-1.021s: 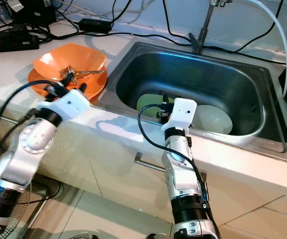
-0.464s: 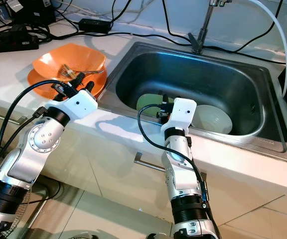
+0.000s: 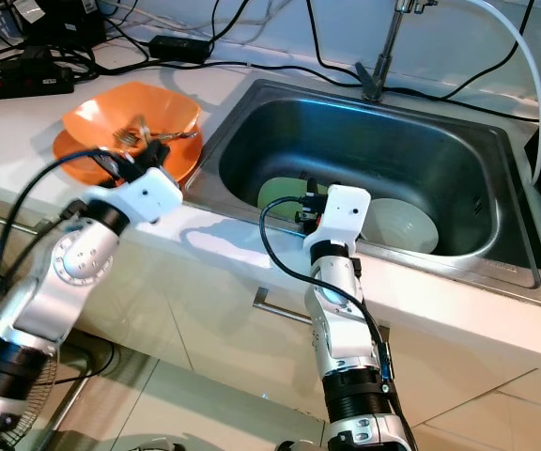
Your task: Kitchen organization
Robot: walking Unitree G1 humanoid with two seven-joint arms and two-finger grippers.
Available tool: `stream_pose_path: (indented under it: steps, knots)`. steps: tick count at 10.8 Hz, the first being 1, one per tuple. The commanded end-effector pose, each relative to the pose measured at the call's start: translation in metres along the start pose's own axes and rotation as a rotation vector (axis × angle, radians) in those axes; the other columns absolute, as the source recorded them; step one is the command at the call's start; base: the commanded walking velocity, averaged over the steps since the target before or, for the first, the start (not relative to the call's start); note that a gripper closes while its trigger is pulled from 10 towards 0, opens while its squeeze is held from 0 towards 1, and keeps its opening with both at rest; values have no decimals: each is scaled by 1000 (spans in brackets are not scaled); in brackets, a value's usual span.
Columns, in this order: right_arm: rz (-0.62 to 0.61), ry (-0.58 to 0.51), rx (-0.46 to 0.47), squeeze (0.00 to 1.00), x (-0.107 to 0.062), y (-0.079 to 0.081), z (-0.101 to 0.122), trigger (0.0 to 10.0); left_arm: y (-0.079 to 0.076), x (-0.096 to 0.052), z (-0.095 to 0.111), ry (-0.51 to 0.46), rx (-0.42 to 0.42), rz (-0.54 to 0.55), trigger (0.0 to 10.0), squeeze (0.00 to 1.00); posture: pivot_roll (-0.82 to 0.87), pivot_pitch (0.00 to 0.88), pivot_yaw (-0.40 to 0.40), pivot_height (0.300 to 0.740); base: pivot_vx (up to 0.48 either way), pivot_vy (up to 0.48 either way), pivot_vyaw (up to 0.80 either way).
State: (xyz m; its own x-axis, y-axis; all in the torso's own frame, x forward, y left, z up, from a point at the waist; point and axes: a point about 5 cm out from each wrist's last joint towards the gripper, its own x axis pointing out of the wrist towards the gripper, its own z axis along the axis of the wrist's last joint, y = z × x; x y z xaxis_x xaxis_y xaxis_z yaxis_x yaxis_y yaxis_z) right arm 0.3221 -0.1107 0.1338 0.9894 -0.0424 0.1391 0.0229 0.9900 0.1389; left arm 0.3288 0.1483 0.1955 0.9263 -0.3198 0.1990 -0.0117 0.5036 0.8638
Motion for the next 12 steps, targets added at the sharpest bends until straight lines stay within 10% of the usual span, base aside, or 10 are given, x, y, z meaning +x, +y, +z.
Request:
stream_pose_path:
  steps: [1,4,5,9,10,12]
  knots:
    - [3,37,-10,0,-2,0,-8,10000,5,3,1,0,37,24,0,0,75,49,-33,740,0,0,0]
    - [2,37,-11,0,-1,-1,-8,10000,33,8,16,-57,196,172,0,0,74,56,-35,740,0,0,0]
    - [3,36,-12,0,-1,-1,-7,10000,38,11,34,-149,172,196,9843,0,72,59,-36,740,0,0,0]
    - [1,22,-32,0,1,-3,-5,10000,24,12,110,-478,-273,-17,10000,0,72,66,-43,740,0,0,0]
    - [17,-8,-98,1000,1,-1,-1,10000,20,14,114,-454,-486,-76,10000,0,69,67,-41,740,0,0,0]
    - [66,-77,-271,1000,0,5,5,10000,16,16,110,-398,-714,-141,10000,0,65,68,-38,740,0,0,0]
